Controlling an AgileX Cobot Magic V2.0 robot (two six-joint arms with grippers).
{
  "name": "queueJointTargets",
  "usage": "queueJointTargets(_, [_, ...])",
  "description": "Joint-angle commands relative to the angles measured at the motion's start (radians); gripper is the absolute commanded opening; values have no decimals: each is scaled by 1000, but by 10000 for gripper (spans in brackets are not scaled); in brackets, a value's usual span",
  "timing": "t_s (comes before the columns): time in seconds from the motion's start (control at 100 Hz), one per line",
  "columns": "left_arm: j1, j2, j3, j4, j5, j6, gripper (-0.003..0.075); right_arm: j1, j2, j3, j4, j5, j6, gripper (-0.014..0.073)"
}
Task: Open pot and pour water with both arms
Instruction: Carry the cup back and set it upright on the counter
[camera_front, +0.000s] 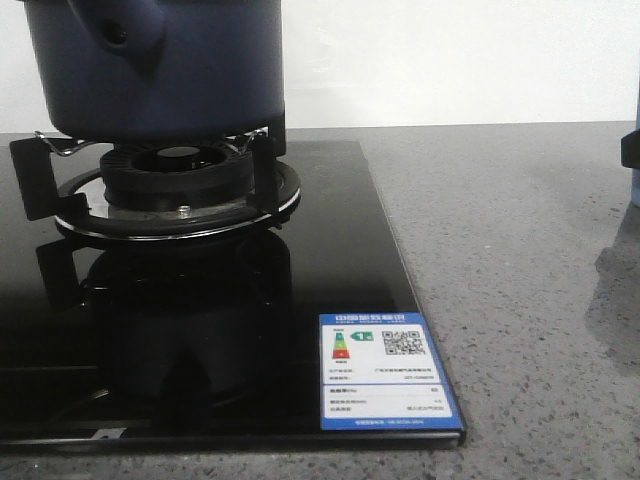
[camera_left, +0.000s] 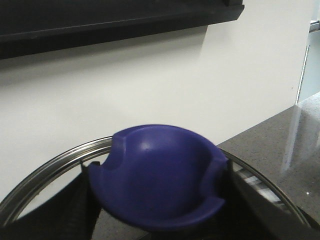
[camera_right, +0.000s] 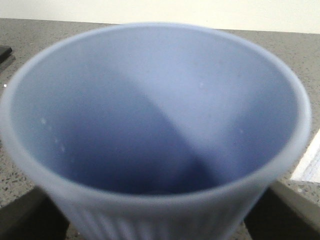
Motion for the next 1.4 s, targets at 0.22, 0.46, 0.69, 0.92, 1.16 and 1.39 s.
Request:
queueJointTargets(0.22, [-5, -32, -41, -89, 38, -6, 339, -6, -143, -4, 3, 41, -1, 601])
queueJointTargets(0.46, [-15, -32, -41, -117, 61, -6, 339, -6, -315, 56, 3, 172, 55, 601])
queueJointTargets(0.69, [-97, -32, -41, -117, 54, -6, 339, 18, -489, 121, 3, 271, 57, 601])
queueJointTargets(0.92, [-150, -21, -41, -117, 52, -6, 339, 68, -612, 137, 3, 381, 102, 601])
queueJointTargets(1.16, [-214, 43, -41, -128, 60, -6, 339, 117, -684, 137, 3, 392, 103, 601])
queueJointTargets(1.39, [-267, 113, -41, -128, 60, -6, 339, 122, -686, 137, 3, 410, 103, 601])
